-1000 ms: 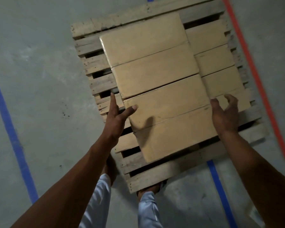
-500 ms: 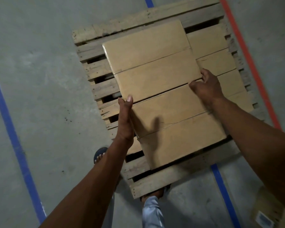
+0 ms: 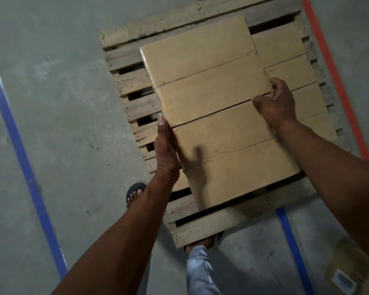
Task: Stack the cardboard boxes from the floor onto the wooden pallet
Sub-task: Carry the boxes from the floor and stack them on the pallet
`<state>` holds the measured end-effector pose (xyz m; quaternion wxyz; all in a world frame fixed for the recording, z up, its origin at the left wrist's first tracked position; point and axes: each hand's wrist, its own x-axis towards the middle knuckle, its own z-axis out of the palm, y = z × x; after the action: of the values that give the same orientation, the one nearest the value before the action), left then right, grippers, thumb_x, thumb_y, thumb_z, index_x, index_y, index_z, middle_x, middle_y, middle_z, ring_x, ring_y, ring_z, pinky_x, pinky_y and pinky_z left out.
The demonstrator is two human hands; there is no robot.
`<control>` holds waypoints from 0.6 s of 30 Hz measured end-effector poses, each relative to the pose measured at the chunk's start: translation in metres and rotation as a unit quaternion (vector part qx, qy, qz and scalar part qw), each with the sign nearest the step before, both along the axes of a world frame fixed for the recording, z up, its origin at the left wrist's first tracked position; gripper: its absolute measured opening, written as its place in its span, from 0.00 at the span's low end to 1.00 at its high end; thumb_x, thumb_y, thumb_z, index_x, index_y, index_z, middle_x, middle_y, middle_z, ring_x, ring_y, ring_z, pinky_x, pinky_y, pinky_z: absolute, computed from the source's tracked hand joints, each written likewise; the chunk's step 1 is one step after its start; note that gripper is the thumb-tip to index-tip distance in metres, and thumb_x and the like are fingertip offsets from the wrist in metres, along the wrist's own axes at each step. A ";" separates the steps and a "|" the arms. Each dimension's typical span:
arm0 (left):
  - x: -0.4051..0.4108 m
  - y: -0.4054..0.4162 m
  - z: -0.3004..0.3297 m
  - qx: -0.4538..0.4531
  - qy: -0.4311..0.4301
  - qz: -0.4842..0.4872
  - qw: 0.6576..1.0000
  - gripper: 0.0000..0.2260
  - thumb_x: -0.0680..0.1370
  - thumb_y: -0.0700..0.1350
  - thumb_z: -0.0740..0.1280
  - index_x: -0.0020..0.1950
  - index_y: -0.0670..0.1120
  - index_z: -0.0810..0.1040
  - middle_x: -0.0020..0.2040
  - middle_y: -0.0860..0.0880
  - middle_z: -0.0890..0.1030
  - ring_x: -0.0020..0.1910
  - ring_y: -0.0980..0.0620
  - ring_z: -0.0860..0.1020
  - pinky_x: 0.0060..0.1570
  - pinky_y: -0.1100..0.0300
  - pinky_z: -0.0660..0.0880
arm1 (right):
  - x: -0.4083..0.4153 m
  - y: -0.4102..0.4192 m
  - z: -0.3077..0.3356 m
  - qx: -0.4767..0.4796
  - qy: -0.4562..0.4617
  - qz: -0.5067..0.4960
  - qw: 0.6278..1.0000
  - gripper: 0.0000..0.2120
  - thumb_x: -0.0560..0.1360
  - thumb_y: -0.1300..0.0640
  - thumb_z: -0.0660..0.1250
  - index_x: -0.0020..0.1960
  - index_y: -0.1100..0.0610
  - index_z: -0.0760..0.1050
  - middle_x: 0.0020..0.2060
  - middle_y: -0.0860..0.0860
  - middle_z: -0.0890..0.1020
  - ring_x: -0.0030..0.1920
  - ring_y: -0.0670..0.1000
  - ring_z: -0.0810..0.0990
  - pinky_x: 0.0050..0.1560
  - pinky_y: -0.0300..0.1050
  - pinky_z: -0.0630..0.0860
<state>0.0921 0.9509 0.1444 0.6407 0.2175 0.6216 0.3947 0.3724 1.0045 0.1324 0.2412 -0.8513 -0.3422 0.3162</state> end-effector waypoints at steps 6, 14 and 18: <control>-0.028 -0.016 0.013 -0.048 0.010 -0.022 0.999 0.29 0.84 0.67 0.50 0.83 0.57 0.60 0.80 0.56 0.67 0.79 0.56 0.65 0.79 0.45 0.56 | -0.052 -0.074 0.028 0.058 -0.016 -0.118 0.991 0.34 0.77 0.58 0.70 0.80 0.58 0.60 0.78 0.54 0.66 0.78 0.53 0.64 0.63 0.22 0.58; -0.044 -0.093 0.015 -0.156 -0.089 -0.070 0.981 0.34 0.84 0.71 0.46 0.81 0.52 0.67 0.68 0.61 0.75 0.63 0.69 0.75 0.77 0.53 0.62 | -0.155 -0.227 0.029 -0.096 0.276 -0.471 0.832 0.37 0.76 0.42 0.70 0.81 0.49 0.62 0.79 0.55 0.66 0.77 0.61 0.66 0.73 0.68 0.67; -0.026 -0.098 0.016 -0.137 -0.111 -0.090 0.980 0.22 0.88 0.58 0.45 0.76 0.53 0.68 0.55 0.62 0.76 0.38 0.81 0.76 0.41 0.81 0.73 | -0.177 -0.217 0.018 -0.093 0.377 -0.466 0.795 0.38 0.74 0.40 0.70 0.80 0.48 0.63 0.77 0.58 0.66 0.75 0.65 0.67 0.69 0.77 0.67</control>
<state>0.0662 0.8533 0.1603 0.7626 0.1378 0.5722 0.2685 0.1955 0.7879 0.1507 0.3888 -0.7393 0.2447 0.4923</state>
